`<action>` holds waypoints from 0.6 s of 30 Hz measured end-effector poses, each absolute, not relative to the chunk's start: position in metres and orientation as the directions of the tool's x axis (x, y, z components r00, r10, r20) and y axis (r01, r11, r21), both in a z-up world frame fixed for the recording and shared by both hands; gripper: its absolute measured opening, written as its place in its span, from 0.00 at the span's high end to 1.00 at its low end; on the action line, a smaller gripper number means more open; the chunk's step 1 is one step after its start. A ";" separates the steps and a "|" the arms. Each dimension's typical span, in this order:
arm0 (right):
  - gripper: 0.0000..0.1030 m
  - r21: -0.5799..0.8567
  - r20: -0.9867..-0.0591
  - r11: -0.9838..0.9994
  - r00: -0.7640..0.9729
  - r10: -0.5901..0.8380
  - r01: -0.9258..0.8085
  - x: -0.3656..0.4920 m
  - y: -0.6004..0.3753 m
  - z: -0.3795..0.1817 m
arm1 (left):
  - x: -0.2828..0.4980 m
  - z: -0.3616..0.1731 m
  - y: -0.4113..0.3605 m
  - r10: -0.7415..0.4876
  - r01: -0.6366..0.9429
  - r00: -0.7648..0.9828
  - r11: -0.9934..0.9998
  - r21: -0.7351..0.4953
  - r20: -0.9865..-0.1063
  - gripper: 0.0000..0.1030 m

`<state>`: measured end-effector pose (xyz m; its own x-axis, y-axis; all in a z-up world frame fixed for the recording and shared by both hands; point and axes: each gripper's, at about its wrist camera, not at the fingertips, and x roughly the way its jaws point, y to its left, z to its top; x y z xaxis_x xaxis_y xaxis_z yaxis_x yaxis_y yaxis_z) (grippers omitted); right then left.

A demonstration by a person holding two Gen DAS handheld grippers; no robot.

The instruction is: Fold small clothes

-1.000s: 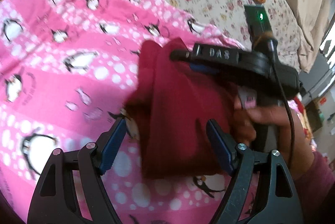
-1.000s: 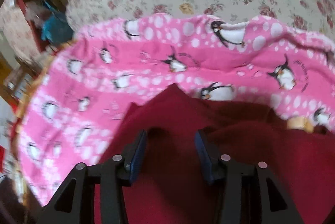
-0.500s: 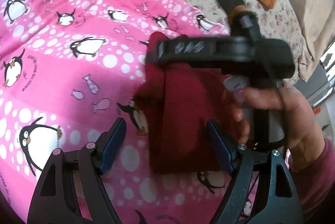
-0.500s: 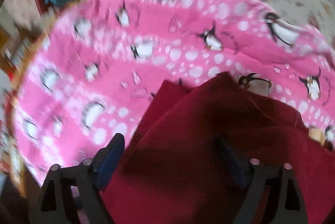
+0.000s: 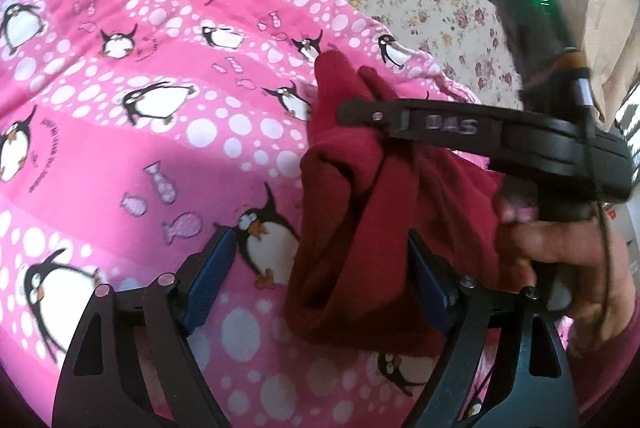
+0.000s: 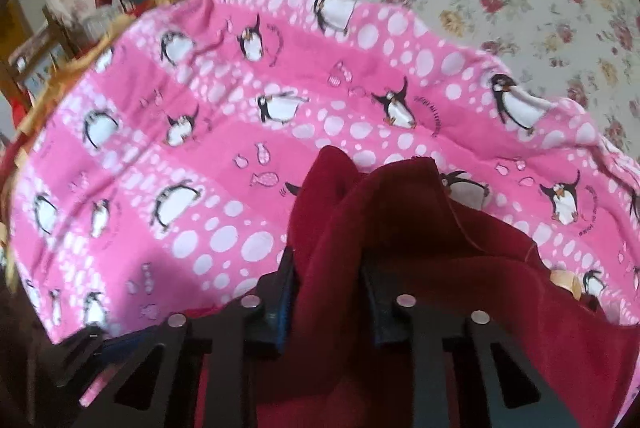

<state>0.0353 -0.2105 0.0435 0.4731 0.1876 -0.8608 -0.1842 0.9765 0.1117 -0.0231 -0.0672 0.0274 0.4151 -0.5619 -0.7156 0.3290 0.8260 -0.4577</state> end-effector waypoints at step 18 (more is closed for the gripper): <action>0.31 0.228 -0.884 0.968 0.395 0.250 -0.103 0.065 -0.218 0.060 | -0.030 0.045 -0.080 -0.717 0.444 0.376 0.695 -0.565 -0.586 0.57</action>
